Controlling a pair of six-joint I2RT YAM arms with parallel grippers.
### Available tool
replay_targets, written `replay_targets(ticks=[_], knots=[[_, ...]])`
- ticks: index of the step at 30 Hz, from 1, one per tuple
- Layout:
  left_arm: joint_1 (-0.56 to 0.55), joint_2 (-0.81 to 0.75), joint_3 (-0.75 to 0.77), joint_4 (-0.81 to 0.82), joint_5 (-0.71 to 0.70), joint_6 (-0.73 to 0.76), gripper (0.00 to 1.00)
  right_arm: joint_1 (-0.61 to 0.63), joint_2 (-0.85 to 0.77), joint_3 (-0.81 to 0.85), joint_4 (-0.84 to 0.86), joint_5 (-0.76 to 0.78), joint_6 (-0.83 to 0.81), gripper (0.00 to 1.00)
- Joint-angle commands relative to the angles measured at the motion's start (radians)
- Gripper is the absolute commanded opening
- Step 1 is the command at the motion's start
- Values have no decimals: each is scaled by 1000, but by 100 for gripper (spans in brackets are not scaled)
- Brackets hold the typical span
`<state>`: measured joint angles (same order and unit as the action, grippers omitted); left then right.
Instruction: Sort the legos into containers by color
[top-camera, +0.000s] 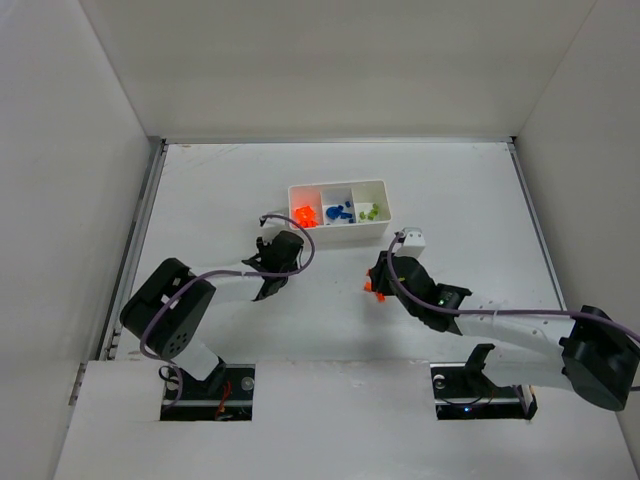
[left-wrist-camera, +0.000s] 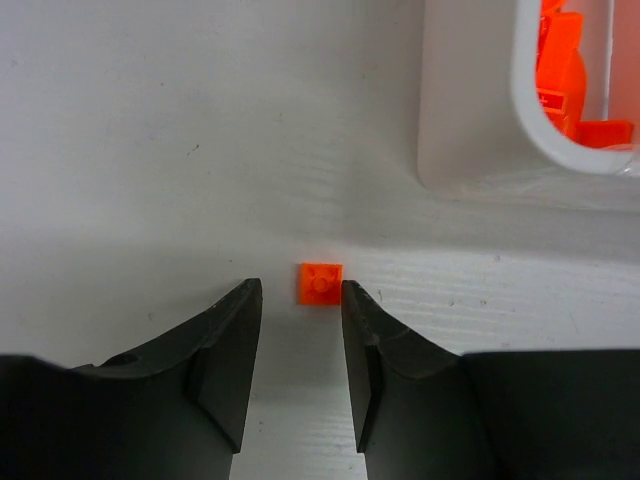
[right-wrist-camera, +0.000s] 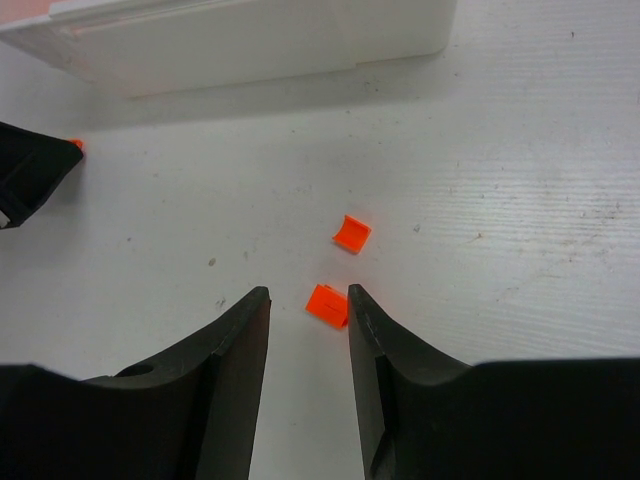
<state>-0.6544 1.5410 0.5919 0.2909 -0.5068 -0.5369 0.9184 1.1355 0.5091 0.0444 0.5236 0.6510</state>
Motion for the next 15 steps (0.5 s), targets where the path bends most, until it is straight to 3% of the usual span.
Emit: replay_targets(ticks=[1,6,15], knots=[[-7,39,34,-18,11,41,34,12,17,19,63,7,-4,43],[-15,68,52,-16,-1,57,33,10,23,16,71,6,-5,43],[-34,59,40,-41,-4,38,22,9,-2,-3,71,6,-1,43]])
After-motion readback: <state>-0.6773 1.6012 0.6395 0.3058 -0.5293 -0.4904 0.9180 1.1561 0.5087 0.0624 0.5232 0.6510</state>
